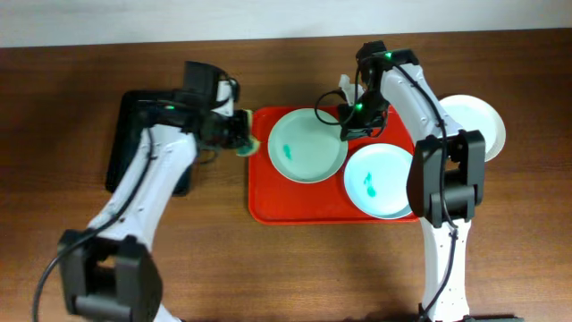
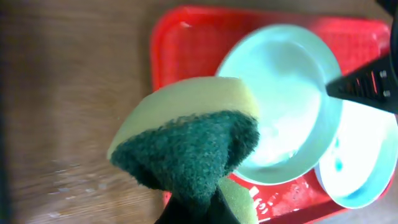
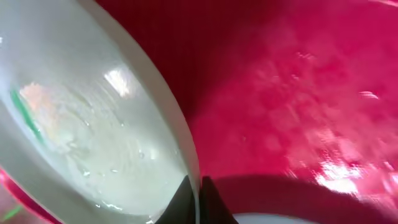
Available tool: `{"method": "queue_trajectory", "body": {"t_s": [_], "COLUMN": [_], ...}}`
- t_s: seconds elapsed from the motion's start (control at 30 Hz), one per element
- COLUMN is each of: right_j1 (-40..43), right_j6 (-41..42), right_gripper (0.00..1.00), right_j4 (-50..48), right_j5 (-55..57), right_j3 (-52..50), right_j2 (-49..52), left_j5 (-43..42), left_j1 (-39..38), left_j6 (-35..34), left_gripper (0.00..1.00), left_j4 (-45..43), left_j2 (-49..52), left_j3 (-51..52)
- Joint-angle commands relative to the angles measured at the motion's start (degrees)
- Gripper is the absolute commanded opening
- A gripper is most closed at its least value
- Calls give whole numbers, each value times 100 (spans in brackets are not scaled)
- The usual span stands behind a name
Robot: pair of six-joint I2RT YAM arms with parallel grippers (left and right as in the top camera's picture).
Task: Clean dirty plates on tray and stack at the side
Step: 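Scrub the top plate with the sponge in the left gripper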
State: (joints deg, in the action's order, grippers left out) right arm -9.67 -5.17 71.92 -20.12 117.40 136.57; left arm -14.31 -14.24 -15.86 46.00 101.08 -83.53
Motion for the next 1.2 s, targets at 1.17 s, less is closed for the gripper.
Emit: {"method": "queue_trajectory", "body": {"t_s": [1.17], "right_j1": [-450], "right_j6": [866], "right_gripper": [4], "right_j4": [-874], "right_j5": [326], "right_j3": [-1121], "right_j2": [-101], "left_j5": [1539], "left_j1": [-879], "left_j6": [-680], "left_gripper": [0], "left_j4": [-697], "left_j2": [2448], "left_j3": [-437]}}
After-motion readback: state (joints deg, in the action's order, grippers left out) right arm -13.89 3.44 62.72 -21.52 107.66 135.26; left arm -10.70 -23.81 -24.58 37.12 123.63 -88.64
